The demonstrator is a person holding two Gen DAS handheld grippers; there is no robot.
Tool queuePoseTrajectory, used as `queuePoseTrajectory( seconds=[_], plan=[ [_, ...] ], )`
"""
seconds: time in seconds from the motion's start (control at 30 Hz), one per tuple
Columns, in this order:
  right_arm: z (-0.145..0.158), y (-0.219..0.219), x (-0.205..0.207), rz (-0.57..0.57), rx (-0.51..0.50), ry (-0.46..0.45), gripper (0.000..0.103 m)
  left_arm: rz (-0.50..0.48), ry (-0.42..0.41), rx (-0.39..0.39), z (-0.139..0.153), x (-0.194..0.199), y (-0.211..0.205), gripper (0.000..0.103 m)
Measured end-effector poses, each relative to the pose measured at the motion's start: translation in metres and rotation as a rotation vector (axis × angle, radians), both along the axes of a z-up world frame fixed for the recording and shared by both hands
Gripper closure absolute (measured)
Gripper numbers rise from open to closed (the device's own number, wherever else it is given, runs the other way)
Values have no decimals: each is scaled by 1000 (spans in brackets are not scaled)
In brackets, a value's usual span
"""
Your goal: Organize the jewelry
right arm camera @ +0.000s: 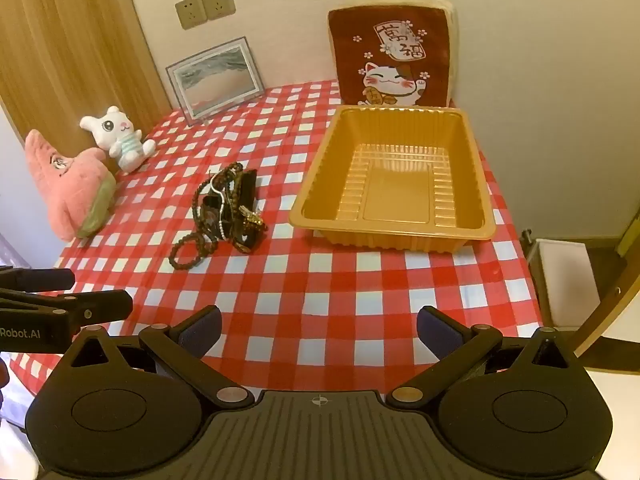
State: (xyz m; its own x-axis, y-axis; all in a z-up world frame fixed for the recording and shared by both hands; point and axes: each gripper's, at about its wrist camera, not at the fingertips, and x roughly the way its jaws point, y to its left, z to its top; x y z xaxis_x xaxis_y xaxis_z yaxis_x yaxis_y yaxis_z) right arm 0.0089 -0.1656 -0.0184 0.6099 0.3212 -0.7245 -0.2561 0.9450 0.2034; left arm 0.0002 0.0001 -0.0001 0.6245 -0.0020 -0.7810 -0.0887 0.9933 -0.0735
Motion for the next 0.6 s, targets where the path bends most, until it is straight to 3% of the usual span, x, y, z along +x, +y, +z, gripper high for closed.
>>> queuePoseTrajectory(
  seconds=[0.6],
  plan=[
    [-1,2,2,0,-2,-2,0,1,-4,3,0,0,0,5]
  ],
)
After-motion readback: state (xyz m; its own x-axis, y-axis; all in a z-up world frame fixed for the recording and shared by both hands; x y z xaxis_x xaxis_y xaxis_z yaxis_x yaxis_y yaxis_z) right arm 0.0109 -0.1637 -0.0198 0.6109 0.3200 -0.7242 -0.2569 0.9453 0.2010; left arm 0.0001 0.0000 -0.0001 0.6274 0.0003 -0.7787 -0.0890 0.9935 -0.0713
